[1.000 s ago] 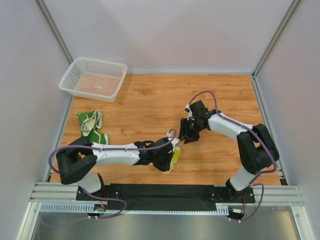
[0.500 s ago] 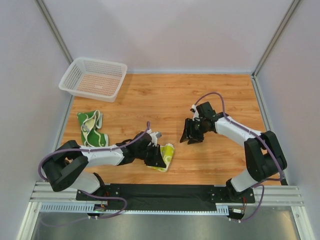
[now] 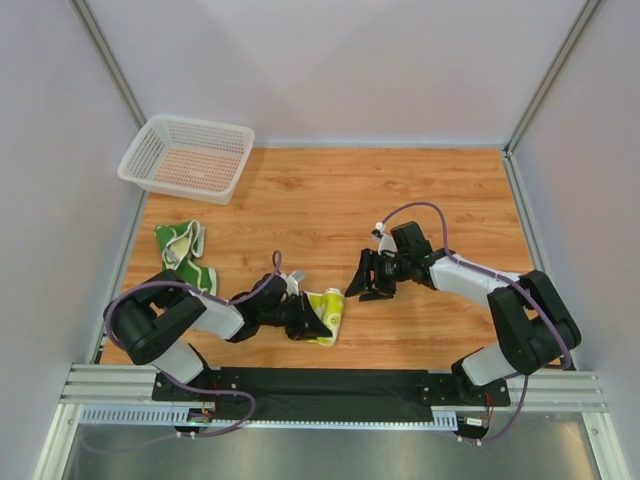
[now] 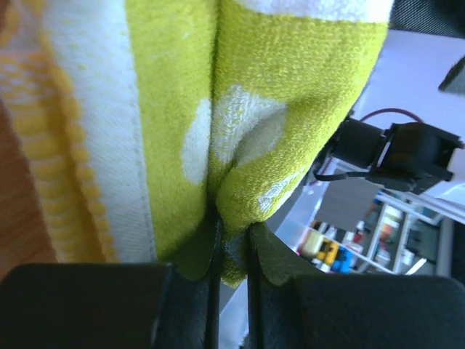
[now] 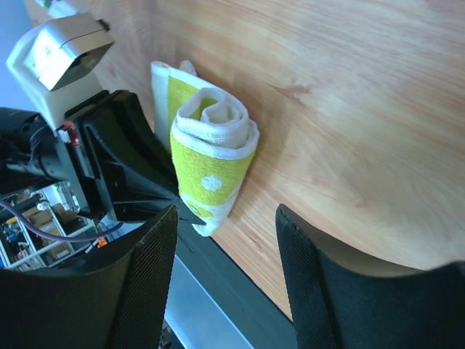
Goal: Roll the towels
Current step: Roll the towel
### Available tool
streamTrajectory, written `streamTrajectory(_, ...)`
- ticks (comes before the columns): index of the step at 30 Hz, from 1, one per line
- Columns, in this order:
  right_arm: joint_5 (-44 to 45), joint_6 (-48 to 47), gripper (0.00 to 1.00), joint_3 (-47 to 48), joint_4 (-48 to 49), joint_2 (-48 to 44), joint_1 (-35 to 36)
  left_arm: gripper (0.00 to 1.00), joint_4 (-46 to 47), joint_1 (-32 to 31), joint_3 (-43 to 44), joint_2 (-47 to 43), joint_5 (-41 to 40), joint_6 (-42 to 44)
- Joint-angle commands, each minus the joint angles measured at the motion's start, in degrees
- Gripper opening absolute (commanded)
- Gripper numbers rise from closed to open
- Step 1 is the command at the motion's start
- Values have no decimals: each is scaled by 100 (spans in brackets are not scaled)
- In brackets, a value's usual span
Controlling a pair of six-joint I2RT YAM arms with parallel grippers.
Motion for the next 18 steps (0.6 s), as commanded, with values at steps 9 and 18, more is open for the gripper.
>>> streamTrajectory(9,-125,113,61,33,1131,593,479,0,1539,90,-458,940,117,-751)
streamTrajectory(18,-54,254,55,148,1560,1173,725,0,1425,99,-414,852,143,-619)
